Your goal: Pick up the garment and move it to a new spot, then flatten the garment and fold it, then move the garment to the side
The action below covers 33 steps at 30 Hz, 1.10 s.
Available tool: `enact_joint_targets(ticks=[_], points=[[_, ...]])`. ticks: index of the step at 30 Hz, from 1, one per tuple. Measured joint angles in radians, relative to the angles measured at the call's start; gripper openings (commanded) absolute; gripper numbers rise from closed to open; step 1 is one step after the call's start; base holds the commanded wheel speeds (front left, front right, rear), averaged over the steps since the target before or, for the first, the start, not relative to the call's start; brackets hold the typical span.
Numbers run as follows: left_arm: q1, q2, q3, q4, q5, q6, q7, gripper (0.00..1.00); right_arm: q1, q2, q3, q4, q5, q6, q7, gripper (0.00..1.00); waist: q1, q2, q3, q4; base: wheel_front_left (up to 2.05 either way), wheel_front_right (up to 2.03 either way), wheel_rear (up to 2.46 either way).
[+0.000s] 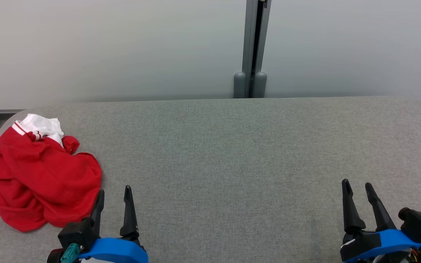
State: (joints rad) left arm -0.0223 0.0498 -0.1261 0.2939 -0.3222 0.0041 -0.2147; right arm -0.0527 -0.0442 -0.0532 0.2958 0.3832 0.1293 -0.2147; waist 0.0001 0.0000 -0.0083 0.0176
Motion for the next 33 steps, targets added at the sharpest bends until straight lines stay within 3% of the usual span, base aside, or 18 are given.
enact_joint_targets(ticks=[22,33], points=[[-0.001,0.000,-0.044,0.025,0.023,0.016,-0.017,1.00,0.000,-0.002,0.000,0.007,-0.179,0.001,-0.015,1.00,0.0000,0.0000,0.001,0.002,0.00,0.00,0.00],[-0.001,0.000,-0.046,0.017,-0.034,0.028,-0.014,1.00,0.000,-0.002,0.000,0.012,-0.187,0.001,-0.016,1.00,-0.0001,0.0000,-0.002,0.004,0.00,0.00,0.00]])
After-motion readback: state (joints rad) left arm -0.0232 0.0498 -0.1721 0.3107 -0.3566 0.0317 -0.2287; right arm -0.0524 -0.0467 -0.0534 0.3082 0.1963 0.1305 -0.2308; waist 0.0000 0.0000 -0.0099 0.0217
